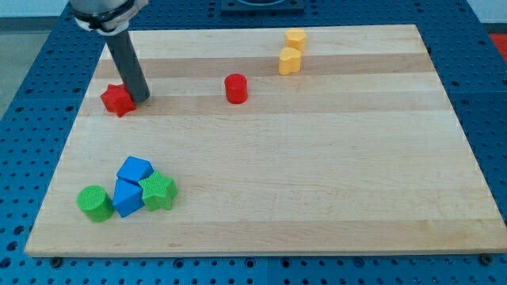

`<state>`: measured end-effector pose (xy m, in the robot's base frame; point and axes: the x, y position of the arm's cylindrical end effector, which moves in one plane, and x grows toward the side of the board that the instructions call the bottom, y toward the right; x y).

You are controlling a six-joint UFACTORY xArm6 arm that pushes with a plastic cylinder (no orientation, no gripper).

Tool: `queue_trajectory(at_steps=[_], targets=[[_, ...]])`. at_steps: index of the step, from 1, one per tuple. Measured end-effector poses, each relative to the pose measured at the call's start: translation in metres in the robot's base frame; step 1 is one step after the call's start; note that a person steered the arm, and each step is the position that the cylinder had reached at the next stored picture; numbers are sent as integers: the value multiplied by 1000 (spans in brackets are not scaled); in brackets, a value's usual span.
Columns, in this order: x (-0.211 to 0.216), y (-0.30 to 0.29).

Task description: Move the red star at the center left of the board

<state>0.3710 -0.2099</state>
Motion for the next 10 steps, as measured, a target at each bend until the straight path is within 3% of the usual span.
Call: queue_trajectory(at_steps=[1,3,6,10], targets=[[10,-5],[-13,21],[-19,-25],[-10,-25]])
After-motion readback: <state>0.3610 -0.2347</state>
